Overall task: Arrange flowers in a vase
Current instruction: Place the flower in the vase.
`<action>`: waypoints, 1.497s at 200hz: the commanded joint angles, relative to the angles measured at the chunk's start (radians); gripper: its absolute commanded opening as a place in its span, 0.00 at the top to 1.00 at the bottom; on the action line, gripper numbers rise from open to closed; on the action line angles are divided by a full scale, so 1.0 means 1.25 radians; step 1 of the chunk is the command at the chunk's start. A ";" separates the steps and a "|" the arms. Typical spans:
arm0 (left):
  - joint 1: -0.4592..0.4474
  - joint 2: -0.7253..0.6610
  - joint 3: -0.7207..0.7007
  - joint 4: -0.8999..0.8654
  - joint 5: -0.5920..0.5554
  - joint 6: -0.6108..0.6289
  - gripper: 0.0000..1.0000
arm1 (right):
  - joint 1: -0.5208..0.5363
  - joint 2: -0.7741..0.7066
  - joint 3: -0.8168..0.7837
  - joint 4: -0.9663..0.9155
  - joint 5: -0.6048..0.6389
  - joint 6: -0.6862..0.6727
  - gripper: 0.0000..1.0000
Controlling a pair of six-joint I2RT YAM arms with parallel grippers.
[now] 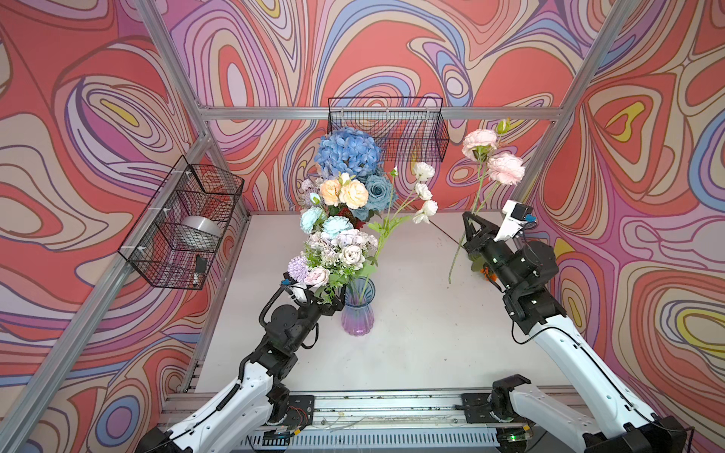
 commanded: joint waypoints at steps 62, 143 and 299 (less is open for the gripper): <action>-0.003 0.005 0.003 0.032 -0.002 -0.003 0.00 | 0.277 0.161 0.102 0.209 -0.098 -0.118 1.00; -0.003 -0.006 0.002 0.015 -0.006 -0.001 0.00 | 0.415 0.356 0.264 0.312 -0.183 -0.154 1.00; -0.003 0.009 0.007 0.029 -0.010 0.000 0.00 | 0.515 0.419 0.044 0.600 -0.131 -0.148 1.00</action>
